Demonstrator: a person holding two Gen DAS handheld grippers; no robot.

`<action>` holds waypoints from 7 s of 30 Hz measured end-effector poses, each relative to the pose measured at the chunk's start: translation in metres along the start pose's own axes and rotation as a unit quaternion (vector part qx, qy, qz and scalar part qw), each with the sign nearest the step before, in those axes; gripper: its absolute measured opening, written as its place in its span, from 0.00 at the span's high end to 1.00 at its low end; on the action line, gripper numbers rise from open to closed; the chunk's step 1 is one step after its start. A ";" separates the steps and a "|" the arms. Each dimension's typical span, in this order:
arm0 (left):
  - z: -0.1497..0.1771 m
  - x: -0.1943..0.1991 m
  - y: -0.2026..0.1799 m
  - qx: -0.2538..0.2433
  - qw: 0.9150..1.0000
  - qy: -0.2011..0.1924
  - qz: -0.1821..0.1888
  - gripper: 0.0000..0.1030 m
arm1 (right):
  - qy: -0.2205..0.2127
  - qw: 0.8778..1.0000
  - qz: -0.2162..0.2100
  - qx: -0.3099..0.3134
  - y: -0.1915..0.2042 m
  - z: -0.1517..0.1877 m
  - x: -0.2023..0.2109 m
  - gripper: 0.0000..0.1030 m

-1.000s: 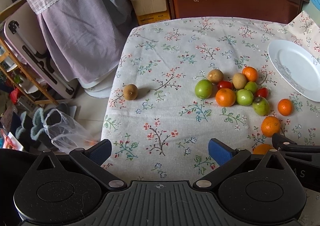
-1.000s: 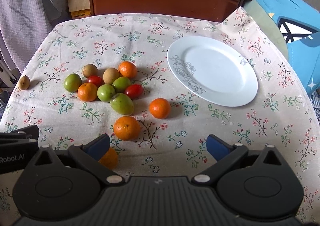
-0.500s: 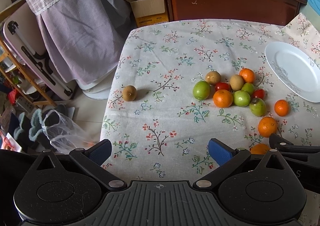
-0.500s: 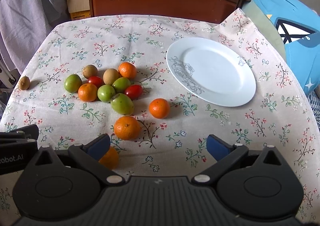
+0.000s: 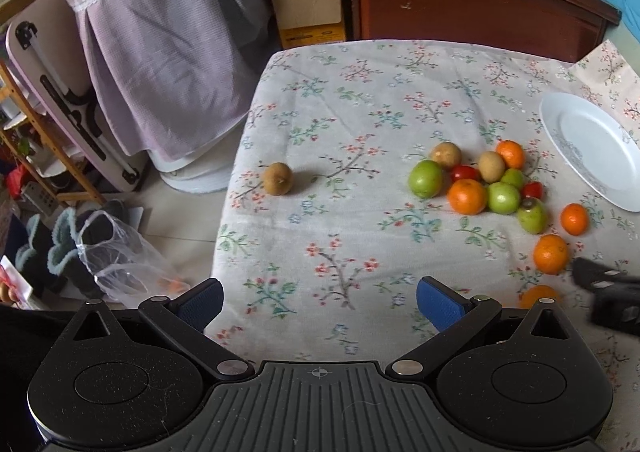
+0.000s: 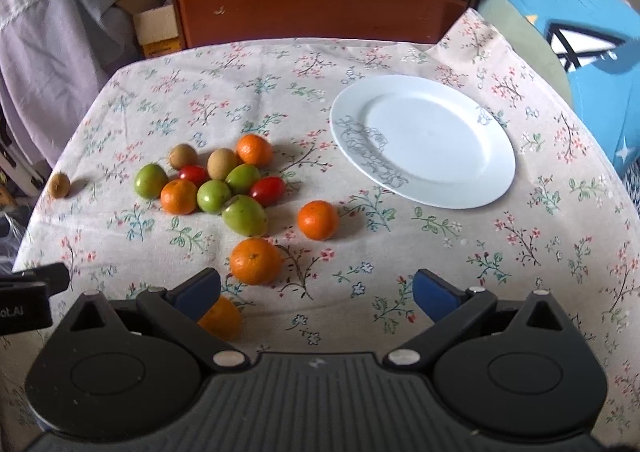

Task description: Organize fruits

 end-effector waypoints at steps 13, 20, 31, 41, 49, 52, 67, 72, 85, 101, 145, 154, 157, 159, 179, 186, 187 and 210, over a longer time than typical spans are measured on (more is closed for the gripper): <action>-0.018 -0.022 0.047 0.045 0.999 0.006 0.008 0.00 | -0.029 0.996 -0.073 -0.050 -0.010 -0.004 0.015 0.02; -0.037 -0.042 0.042 0.003 1.000 -0.017 -0.003 0.00 | -0.026 0.995 -0.093 -0.039 -0.006 0.001 0.018 0.02; -0.052 -0.071 0.040 -0.023 0.998 -0.054 0.015 0.02 | -0.021 0.993 -0.094 -0.072 -0.015 0.004 0.009 0.08; -0.056 -0.086 0.036 -0.035 0.995 -0.077 0.050 0.23 | -0.013 0.991 -0.103 -0.081 -0.015 0.007 0.002 0.13; -0.054 -0.097 0.041 -0.019 0.996 -0.065 0.057 0.30 | -0.012 0.989 -0.112 -0.092 -0.018 0.009 0.000 0.14; -0.053 -0.097 0.039 -0.025 0.996 -0.068 0.057 0.38 | -0.006 0.989 -0.115 -0.091 -0.015 0.011 -0.002 0.16; -0.047 -0.089 0.030 -0.042 0.992 -0.079 0.084 0.78 | -0.021 0.987 -0.144 -0.070 -0.009 0.020 0.005 0.29; -0.040 -0.081 0.018 -0.044 0.990 -0.075 0.115 0.78 | -0.017 0.986 -0.159 -0.055 -0.002 0.037 0.007 0.32; -0.022 -0.059 -0.014 -0.054 0.981 -0.072 0.174 0.78 | -0.029 0.986 -0.161 -0.027 0.019 0.046 -0.002 0.32; -0.011 -0.047 -0.039 -0.070 0.982 -0.059 0.164 0.77 | -0.027 0.992 -0.122 0.013 0.027 0.044 -0.007 0.55; -0.075 0.094 -0.122 -0.075 0.947 -0.155 0.272 0.78 | -0.126 0.976 -0.110 -0.139 -0.097 -0.046 0.058 0.68; -0.093 0.051 -0.156 -0.097 0.948 -0.122 0.279 0.78 | -0.105 0.973 -0.093 -0.183 -0.140 -0.064 0.020 0.68; -0.095 0.029 -0.163 -0.099 0.949 -0.104 0.280 0.78 | -0.094 0.975 -0.081 -0.186 -0.147 -0.065 0.003 0.68; -0.097 0.014 -0.168 -0.100 0.950 -0.093 0.282 0.78 | -0.076 0.973 -0.078 -0.204 -0.153 -0.065 -0.011 0.68; -0.109 -0.062 -0.214 -0.137 0.936 -0.062 0.317 0.75 | -0.021 0.964 -0.053 -0.260 -0.171 -0.075 -0.083 0.65; -0.105 -0.072 -0.200 -0.127 0.950 -0.076 0.275 0.53 | -0.050 0.963 -0.042 -0.262 -0.184 -0.084 -0.071 0.60; -0.105 -0.075 -0.199 -0.122 0.951 -0.072 0.274 0.53 | -0.056 0.965 -0.032 -0.255 -0.186 -0.086 -0.070 0.59; -0.099 -0.100 -0.189 -0.105 0.962 -0.056 0.244 0.36 | -0.052 0.970 0.026 -0.235 -0.205 -0.091 -0.120 0.63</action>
Point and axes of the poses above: each gripper's, at about its wrist camera, not at the fingertips, and x roughly against the way its jaws point, y to its left, z to its underside, the point moved 4 cm from there along -x, roughly the way its jaws point, and after that the axes turned 1 degree about x, right-handed, at the moved point
